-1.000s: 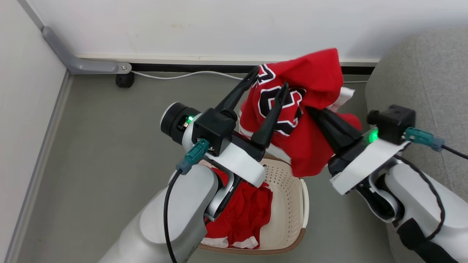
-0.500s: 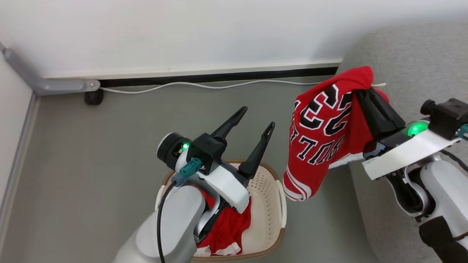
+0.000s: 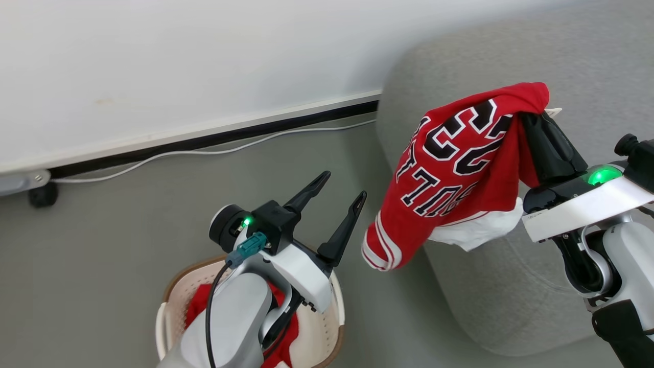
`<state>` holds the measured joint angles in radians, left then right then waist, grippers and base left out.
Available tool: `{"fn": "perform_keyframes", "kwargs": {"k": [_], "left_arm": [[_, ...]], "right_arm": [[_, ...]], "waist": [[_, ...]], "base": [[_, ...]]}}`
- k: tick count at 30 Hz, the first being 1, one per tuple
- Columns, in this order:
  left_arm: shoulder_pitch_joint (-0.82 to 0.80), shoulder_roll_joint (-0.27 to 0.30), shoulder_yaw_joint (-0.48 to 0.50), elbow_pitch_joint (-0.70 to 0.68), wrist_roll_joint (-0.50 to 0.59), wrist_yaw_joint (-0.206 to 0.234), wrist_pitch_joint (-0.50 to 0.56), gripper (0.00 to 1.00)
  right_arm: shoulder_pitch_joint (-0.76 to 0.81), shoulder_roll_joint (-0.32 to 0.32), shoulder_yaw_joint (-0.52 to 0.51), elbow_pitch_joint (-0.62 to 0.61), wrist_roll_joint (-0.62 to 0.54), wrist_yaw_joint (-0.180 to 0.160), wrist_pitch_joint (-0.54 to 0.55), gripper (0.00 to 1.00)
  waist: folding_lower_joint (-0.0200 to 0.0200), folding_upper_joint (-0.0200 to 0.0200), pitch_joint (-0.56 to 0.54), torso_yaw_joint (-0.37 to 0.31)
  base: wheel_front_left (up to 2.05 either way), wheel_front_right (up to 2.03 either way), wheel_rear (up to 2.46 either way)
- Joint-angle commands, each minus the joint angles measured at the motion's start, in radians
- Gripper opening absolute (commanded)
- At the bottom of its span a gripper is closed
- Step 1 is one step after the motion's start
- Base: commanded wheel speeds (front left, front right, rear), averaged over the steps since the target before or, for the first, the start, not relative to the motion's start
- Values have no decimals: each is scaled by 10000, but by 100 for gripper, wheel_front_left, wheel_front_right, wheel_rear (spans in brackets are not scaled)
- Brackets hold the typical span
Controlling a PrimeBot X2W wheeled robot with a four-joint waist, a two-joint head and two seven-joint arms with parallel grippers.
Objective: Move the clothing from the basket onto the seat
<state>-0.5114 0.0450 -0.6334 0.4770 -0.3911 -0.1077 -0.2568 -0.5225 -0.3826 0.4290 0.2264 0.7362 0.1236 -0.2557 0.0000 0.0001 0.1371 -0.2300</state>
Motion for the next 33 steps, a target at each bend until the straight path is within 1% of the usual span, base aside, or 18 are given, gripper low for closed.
{"fn": "perform_keyframes", "kwargs": {"k": [1,10,18,23,27,33], "left_arm": [[14,72,363,-193,102,-113,-49,100],[224,60,474,-201,100,-210,-49,100],[199,55,259,-395,-46,-227,-49,100],[39,54,18,-592,-47,-228,-49,100],[-218,54,-236,-698,30,-229,-49,100],[-780,54,-746,-886,120,-229,-49,100]], "right_arm": [[50,-38,2,-325,-67,71,-61,0],[-103,38,-123,-391,-69,71,-61,0],[-164,18,-405,-497,-115,71,-61,0],[-370,-292,-906,-508,-178,71,-61,0],[-892,-822,-1507,-319,-404,71,-61,0],[-1907,-1648,-2583,449,-754,71,-61,0]], "waist": [[0,-1,-168,-600],[0,-1,-241,-1933],[0,-1,-83,-2665],[0,-1,231,-2770],[0,-1,736,-2676],[0,-1,1743,-2308]], "base": [[0,0,0],[0,0,0],[0,0,0],[0,0,0],[0,0,0],[0,0,0]]}}
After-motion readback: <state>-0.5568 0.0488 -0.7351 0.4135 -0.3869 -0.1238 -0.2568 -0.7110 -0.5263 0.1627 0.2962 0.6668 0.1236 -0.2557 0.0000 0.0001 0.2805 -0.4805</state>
